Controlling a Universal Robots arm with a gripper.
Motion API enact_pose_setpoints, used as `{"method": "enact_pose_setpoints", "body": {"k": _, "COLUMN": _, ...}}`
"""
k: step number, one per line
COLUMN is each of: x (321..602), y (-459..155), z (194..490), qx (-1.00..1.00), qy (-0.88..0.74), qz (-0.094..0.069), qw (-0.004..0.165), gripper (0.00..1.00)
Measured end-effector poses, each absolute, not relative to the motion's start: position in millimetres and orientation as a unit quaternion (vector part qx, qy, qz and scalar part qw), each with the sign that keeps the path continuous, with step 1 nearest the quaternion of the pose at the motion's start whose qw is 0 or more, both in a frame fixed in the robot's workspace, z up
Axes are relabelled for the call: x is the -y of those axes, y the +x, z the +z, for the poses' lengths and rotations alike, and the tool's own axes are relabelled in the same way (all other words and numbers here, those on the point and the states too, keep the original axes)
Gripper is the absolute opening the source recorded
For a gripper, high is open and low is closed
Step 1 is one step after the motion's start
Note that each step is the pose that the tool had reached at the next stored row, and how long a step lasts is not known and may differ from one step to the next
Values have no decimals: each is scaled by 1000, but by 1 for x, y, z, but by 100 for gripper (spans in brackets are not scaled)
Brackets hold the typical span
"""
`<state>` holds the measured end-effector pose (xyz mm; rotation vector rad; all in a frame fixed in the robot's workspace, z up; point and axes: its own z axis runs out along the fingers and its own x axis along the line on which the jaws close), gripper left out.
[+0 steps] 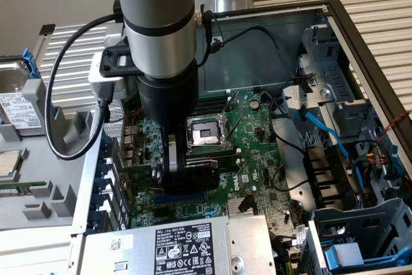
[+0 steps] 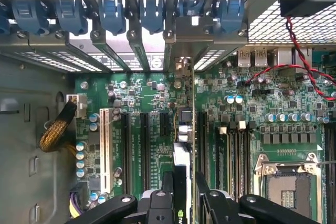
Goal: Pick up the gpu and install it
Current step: 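Insert the gpu into the slot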
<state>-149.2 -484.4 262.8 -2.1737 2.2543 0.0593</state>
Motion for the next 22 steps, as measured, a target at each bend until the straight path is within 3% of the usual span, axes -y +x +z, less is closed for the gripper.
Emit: {"method": "enact_pose_setpoints", "body": {"k": 22, "x": 484, "y": -149, "z": 261, "qx": -720, "qy": -694, "qz": 19, "qw": 4, "gripper": 27}}
